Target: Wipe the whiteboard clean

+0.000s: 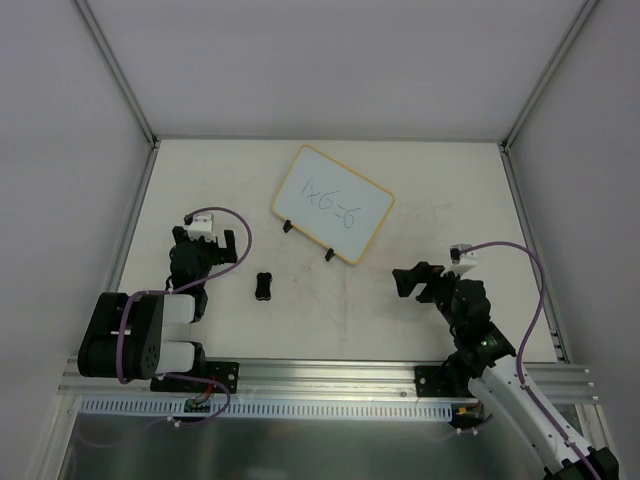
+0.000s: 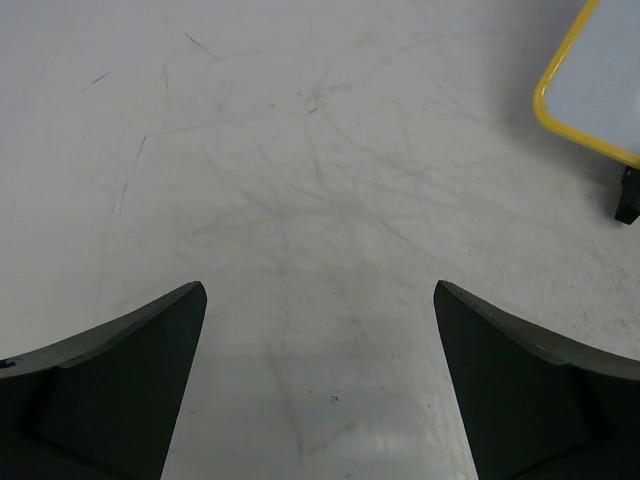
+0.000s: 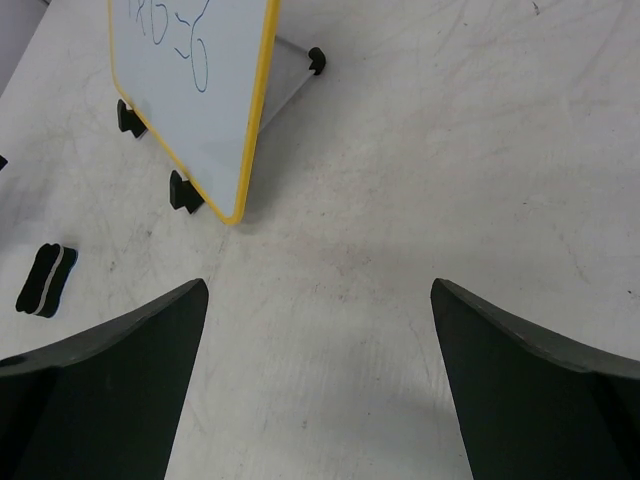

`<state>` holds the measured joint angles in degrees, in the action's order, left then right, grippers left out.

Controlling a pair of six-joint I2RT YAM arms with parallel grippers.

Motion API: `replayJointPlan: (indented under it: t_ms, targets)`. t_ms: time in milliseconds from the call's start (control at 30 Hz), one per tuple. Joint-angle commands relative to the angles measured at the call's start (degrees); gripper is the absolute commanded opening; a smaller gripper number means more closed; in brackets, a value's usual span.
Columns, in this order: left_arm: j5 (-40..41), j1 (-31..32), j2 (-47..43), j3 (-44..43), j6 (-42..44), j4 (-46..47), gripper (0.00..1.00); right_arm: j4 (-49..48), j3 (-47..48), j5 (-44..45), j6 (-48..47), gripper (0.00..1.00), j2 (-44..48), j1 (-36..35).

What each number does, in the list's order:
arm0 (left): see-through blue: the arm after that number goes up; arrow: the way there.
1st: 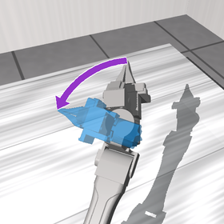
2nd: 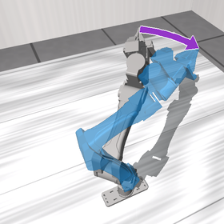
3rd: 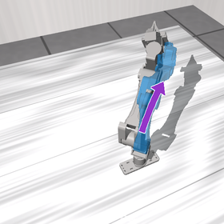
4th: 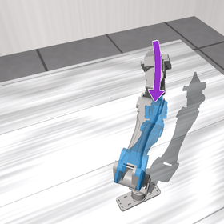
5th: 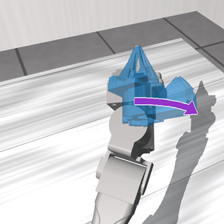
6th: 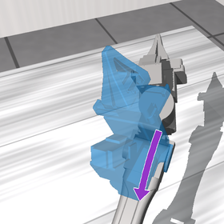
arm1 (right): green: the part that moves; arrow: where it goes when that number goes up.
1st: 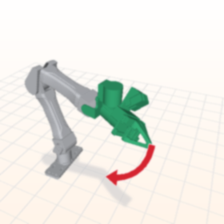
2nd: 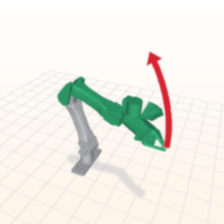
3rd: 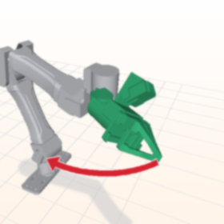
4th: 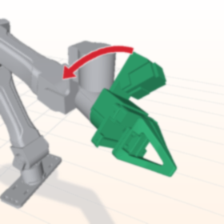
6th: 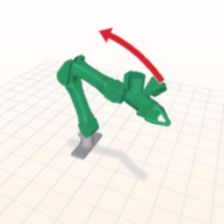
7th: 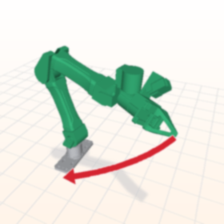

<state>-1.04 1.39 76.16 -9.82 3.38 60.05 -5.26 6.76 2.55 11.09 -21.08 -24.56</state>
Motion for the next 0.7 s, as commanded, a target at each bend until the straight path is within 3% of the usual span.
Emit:
replayJointPlan:
  t_ms: [0, 200, 333, 400, 467, 667]
  targets:
    - [-1.2, -0.6, -0.2, -1.3, -1.0, 1.2, 0.99, -2.1, 0.9, 0.2, -0.9, 0.99, 0.7, 0.3]
    - [-0.8, -0.6, -0.4, -1.1, -1.0, 1.6, 0.99, -3.4, 0.4, -3.0, -3.5, 0.99, 1.5, 0.2]
    - [2.1, -0.6, -6.6, 0.0, -2.0, -0.6, 0.99, -7.7, 1.8, -10.2, -3.4, 0.99, -1.2, 0.2]
    - [10.0, -0.6, -12.9, -3.4, -6.4, -12.9, 0.99, -9.0, 3.7, -10.4, -3.6, 0.99, -2.9, 0.3]
    - [11.5, -0.6, -17.6, -9.0, -8.6, -27.8, 0.99, -9.5, 5.4, -10.6, -3.5, 0.99, -6.0, 0.2]
    - [7.0, -0.5, -29.0, -10.0, -18.2, -37.7, 0.99, -12.5, 12.3, -11.0, -2.5, 0.99, -14.9, 0.4]
